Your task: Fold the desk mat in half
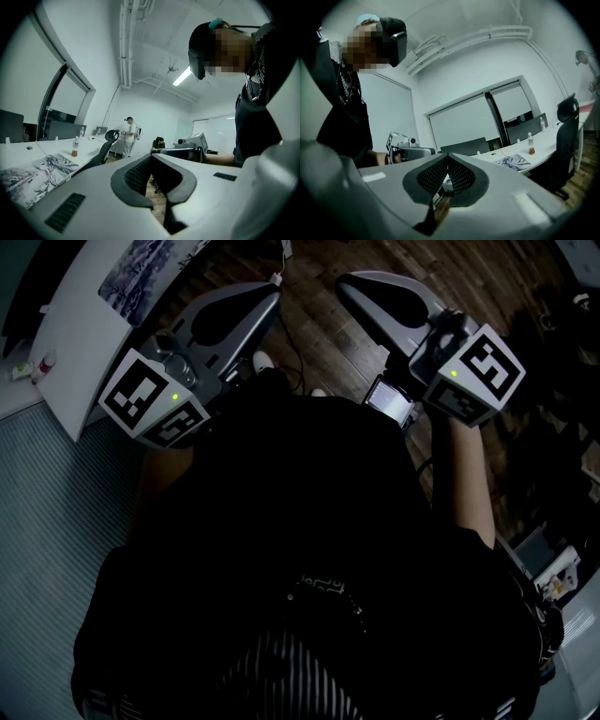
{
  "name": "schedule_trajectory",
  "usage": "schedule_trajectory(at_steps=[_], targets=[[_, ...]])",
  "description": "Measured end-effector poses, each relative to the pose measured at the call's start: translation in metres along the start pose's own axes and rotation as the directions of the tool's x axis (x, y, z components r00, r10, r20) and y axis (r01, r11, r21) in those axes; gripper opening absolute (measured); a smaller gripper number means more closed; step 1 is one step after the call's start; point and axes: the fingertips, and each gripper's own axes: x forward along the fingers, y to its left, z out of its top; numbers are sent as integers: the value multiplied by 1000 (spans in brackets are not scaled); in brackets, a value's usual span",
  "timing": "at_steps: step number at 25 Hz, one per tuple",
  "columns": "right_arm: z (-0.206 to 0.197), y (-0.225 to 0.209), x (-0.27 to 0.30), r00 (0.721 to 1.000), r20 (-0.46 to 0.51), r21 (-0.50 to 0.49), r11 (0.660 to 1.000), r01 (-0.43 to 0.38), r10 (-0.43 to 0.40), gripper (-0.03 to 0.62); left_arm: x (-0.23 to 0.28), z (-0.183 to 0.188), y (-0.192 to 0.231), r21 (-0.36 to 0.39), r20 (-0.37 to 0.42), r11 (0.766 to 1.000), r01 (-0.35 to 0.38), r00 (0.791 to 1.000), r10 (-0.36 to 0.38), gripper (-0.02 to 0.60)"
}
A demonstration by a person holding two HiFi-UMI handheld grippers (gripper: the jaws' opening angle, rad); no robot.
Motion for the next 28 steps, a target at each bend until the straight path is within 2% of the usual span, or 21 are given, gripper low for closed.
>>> schedule_trajectory(at_steps=[7, 11, 16, 20, 22, 25, 28], targets=[[5, -31, 52, 997, -48, -15, 998, 62, -63, 5, -7, -5, 71, -19, -39, 1000, 14, 999, -15, 9], [13, -42, 80, 995, -56, 3, 997, 82, -81, 5, -11, 7, 96, -17, -40, 998, 53, 998, -54, 9], [15, -48, 126, 991, -90, 0, 996, 94, -94, 5, -32, 14, 136, -14, -44, 998, 68, 997, -69, 9], [13, -51, 167, 982, -154, -32, 994, 109, -113, 5, -54, 14, 172, -26, -47, 998, 63, 997, -64, 9], [13, -50, 187, 977, -186, -40, 994, 101, -106, 5, -64, 15, 189, -22, -41, 998, 54, 998, -55, 9], [9, -40, 207, 968, -247, -24, 999, 37, -42, 5, -73, 22, 203, 6, -14, 999, 50, 999, -50, 9], [-2, -44, 224, 947, -319, -33, 999, 19, -29, 5, -78, 23, 226, -11, -2, 1000, 29, 1000, -29, 9]])
